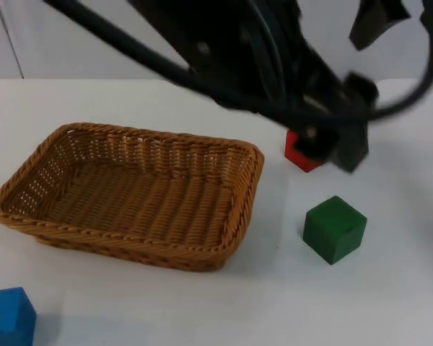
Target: Pick up one cube with each hand and place exactly two cubes into the same basket, leaving the remaining cube outside.
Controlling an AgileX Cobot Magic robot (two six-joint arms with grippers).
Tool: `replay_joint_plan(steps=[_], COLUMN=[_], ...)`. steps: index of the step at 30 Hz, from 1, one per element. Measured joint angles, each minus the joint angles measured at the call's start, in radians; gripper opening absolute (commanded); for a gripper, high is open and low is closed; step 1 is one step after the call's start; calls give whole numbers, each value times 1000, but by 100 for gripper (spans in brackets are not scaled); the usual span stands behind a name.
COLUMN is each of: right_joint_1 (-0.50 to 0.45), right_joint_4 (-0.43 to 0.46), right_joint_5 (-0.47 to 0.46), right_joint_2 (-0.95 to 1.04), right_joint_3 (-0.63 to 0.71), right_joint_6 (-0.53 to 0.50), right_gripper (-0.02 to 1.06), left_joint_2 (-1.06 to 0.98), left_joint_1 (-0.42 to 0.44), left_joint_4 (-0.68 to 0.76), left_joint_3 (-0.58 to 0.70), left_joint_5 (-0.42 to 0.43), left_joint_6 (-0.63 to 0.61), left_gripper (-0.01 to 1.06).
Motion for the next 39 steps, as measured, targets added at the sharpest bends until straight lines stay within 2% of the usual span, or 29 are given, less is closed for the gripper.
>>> replay_joint_plan(steps=[7, 17, 27, 33, 39], right_joint_1=[27, 40, 40, 40, 44], right_joint_4=[6, 10, 10, 10, 10], right_joint_5=[-78, -236, -363, -387, -417], right_joint_2=[71, 191, 239, 260, 319], right_joint_3=[0, 0, 0, -5, -12], right_joint_6=[-50, -84, -95, -95, -95], right_gripper=[105, 105, 105, 105, 105], left_joint_2=[79, 173, 356, 407, 461], left_joint_1=[-22, -76, -76, -76, -76], left_joint_4=[20, 64, 113, 136, 172], left_joint_3=[0, -13, -164, -190, -200], left_joint_5=[-45, -112, -108, -115, -160], left_joint_6=[-14, -34, -46, -48, -70], left_gripper=[105, 105, 105, 105, 105])
